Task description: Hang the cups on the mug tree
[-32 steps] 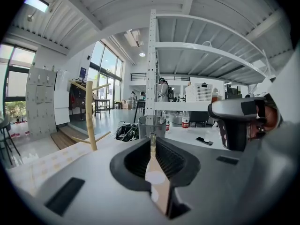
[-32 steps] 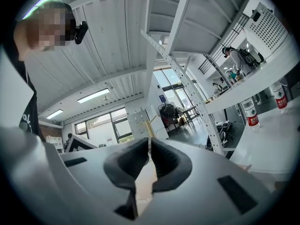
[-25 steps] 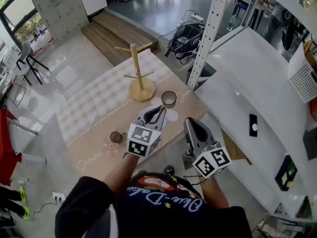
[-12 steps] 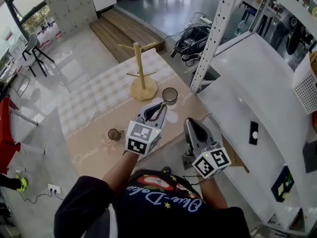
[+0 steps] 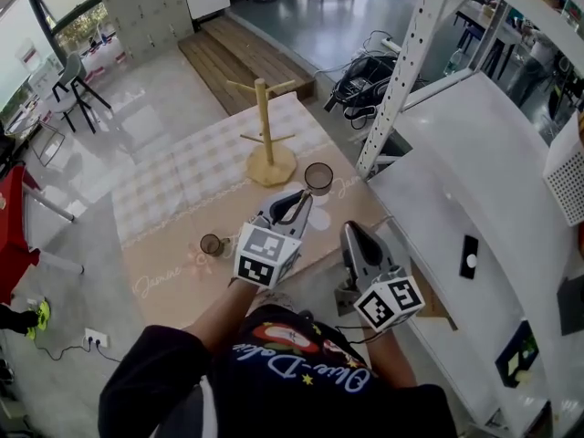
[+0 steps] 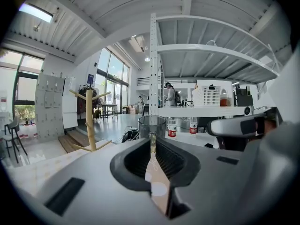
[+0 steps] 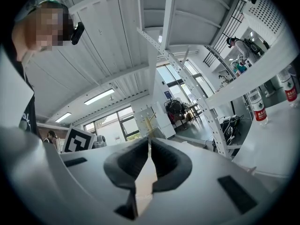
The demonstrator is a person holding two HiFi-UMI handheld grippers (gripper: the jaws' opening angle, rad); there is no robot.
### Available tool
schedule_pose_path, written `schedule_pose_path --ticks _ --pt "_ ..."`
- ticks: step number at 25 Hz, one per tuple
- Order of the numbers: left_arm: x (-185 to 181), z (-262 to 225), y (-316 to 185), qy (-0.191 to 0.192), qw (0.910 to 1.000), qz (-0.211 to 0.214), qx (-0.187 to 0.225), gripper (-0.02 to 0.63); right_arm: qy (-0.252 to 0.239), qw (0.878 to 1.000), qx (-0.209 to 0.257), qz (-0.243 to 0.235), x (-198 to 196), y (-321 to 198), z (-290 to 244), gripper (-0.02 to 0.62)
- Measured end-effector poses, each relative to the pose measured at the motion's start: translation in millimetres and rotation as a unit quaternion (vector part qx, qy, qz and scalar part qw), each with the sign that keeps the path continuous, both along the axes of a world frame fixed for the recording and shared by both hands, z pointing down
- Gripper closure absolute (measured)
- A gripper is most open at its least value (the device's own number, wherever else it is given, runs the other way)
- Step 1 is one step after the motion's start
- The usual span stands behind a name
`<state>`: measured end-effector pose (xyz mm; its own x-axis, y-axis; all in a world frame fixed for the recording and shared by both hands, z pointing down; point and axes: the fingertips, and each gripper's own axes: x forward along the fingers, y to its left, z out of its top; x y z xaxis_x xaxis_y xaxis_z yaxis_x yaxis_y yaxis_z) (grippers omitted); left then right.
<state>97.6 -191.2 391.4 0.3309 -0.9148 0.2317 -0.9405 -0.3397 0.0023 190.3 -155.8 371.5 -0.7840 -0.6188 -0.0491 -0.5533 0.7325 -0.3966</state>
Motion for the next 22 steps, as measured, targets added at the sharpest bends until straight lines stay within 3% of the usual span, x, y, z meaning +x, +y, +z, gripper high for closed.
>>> schedule_pose_path --ticks 22 --pt "-20 -18 -16 0.01 0.9994 -0.024 0.024 0.568 -0.012 1.0 -0.009 -0.008 -8 -20 0 0.569"
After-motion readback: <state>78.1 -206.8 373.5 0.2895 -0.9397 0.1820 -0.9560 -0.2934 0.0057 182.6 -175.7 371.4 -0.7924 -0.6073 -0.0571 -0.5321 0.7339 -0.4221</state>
